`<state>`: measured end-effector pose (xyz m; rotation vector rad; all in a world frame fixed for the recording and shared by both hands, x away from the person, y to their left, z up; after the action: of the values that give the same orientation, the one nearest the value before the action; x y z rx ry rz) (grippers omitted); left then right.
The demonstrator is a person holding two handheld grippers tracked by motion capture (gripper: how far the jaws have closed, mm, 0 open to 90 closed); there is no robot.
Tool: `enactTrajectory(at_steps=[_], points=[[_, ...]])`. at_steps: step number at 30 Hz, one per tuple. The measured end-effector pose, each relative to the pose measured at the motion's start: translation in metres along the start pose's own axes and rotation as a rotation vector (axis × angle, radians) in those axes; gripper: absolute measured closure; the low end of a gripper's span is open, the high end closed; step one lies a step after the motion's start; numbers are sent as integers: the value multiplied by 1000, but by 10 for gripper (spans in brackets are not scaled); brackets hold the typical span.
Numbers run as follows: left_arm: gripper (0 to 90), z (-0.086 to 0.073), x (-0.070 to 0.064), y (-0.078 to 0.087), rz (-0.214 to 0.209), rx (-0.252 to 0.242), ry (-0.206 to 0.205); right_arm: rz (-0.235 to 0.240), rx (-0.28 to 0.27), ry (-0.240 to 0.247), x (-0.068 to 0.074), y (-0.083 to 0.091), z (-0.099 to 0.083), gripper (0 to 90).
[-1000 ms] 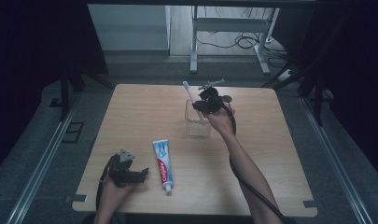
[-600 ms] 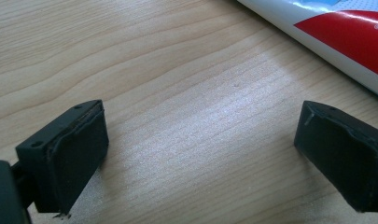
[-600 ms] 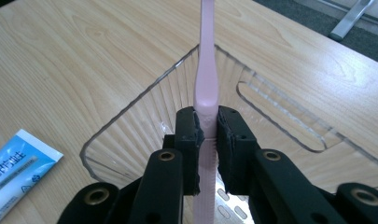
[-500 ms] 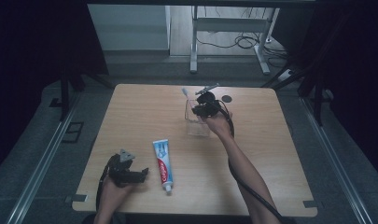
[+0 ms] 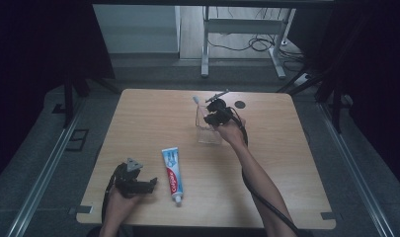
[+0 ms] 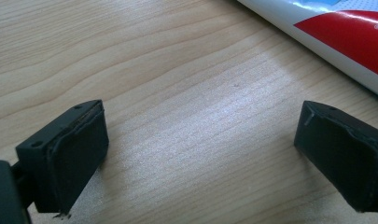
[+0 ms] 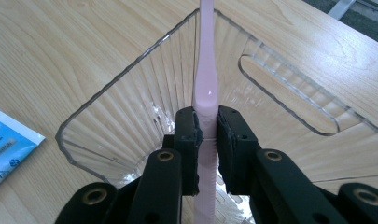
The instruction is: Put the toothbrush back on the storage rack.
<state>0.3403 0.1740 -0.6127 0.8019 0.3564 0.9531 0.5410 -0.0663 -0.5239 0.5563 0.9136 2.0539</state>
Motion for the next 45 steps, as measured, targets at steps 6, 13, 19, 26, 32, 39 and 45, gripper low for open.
enactTrajectory(at_steps=[6,13,19,26,32,39,45], points=[[31,0,0,0,0,0,0,-2,21,10,1,-1,-1,760],[31,0,0,0,0,0,0,12,12,-1,2,3,0,714],[31,0,0,0,0,0,0,27,0,8,5,10,1,643],[31,0,0,0,-1,0,0,49,-7,13,7,18,2,544],[31,0,0,0,0,0,1,72,-12,28,9,25,0,469],[31,0,0,0,-1,-1,1,107,-36,26,10,34,0,387],[31,0,0,0,-2,-1,1,120,-54,18,8,41,-2,325]])
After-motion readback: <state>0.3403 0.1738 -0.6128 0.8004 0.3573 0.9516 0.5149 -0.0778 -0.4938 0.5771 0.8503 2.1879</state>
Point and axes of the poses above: each handheld gripper's, and its own axes: y roughly backward along the jaws, z roughly out of its top, x roughly to its left, the point moved 9 cm from there along -y, roughly forward along the jaws, and after that the axes turned 8 degrees about -y, right-handed, at the moved point
